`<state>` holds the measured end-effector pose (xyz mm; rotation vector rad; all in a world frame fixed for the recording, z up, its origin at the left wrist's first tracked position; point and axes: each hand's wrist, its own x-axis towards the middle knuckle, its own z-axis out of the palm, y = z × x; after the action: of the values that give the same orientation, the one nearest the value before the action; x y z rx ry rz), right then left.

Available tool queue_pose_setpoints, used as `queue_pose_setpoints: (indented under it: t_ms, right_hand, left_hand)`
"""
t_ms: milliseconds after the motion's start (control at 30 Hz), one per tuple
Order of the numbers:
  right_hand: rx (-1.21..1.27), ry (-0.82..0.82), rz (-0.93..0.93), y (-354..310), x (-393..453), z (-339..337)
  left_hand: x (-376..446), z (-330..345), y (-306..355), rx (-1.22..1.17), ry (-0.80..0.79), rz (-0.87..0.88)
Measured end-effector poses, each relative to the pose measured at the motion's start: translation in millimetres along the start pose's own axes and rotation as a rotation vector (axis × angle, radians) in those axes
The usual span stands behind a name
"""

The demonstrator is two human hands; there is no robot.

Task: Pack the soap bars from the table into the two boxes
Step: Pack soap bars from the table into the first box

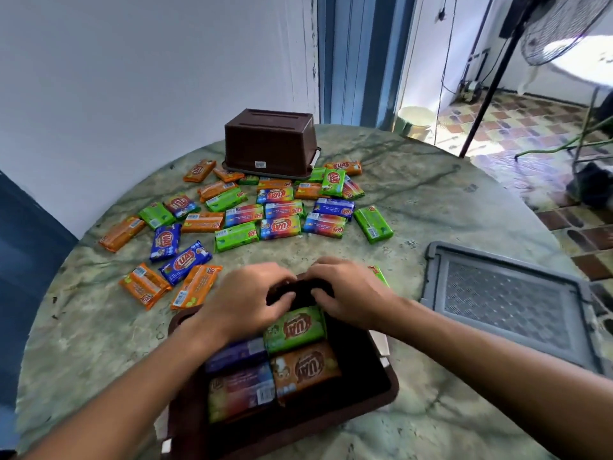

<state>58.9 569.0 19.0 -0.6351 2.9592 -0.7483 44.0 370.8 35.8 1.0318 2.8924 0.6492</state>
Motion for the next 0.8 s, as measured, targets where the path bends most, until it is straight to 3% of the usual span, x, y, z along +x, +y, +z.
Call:
queue_pose_setpoints:
  t_ms: [167,333,667,800]
  right_hand:
    - [-0.005,0.138,0.184,43.7,7.4,-31.4]
    - [0.015,0.146,0.345,83.4,17.9,-34.3]
    - [-0.246,-0.125,0.492,136.5,26.6,22.7]
    - [-0.273,-0.221,0.550,138.9,18.2,41.2]
  left_hand:
    - [85.2,-8.7,1.1,0.054,-0.019,-0.004]
    - [167.8,11.5,-16.8,0.234,-0.129,0.036]
    - [260.2,109.3,-62.3,0.490,-0.470,0.036]
    - [256.8,137.1,-77.6,0.461,-0.493,-0.001]
